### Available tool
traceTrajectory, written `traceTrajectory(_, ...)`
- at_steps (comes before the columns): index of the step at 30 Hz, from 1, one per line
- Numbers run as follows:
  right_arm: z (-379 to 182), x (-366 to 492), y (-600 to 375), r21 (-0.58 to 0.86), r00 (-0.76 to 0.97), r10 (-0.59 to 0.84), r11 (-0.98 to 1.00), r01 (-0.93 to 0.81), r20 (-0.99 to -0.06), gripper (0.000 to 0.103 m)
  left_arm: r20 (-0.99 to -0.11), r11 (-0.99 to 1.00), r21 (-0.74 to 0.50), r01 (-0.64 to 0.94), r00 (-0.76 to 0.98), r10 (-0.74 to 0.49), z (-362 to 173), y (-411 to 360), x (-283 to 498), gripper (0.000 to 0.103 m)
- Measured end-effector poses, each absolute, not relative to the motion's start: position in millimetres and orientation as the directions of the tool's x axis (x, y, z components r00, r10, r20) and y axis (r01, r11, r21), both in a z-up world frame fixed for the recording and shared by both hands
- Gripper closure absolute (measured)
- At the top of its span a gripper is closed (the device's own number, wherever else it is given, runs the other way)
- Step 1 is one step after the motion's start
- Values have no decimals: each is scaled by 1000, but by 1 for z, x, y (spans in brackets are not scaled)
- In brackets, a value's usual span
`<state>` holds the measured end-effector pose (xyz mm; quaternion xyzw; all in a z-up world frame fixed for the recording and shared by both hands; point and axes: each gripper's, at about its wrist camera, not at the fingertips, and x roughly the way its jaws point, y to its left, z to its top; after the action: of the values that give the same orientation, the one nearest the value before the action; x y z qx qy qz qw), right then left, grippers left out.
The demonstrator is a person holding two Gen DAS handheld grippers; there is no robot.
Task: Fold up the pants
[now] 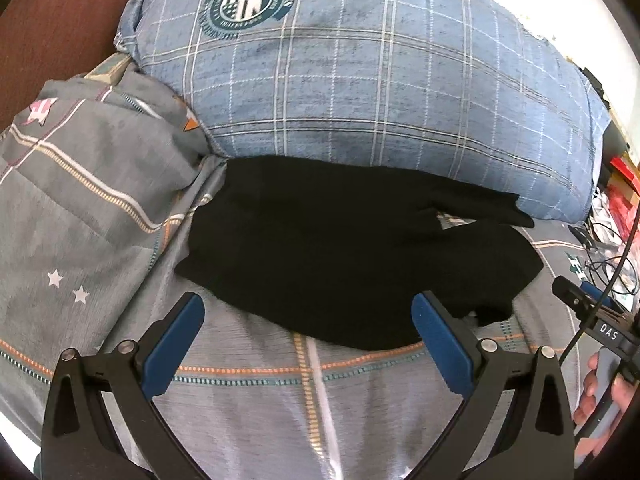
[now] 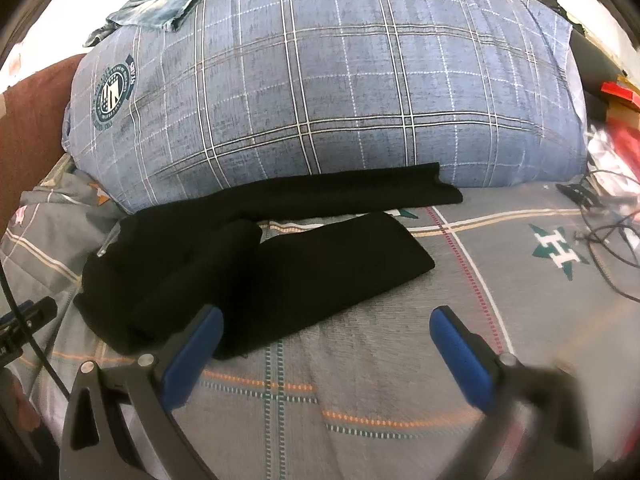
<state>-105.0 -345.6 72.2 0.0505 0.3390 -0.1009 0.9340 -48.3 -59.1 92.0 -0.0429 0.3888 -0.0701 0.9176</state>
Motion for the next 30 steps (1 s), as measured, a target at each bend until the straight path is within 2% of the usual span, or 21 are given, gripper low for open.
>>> traceTrajectory(17, 44, -85, -378, 46, 711, -159, 964, 260, -685, 0, -764, 970, -239, -42, 625, -161, 49, -10, -8, 0)
traceTrajectory(23, 35, -68, -410, 99, 698, -144, 950, 295, -702, 0, -779, 961, -271, -46, 597, -191, 33, -9, 13, 0)
traceTrajectory(28, 22, -45, -425, 211, 701, -46, 938, 276, -712, 1, -791, 947, -318, -41, 562, -241, 21, -11, 33, 0)
traceTrajectory(30, 20, -39, -425, 208, 723, -60, 939, 275, -688, 1, -788, 937, -345, -50, 557, -261, 17, -10, 42, 0)
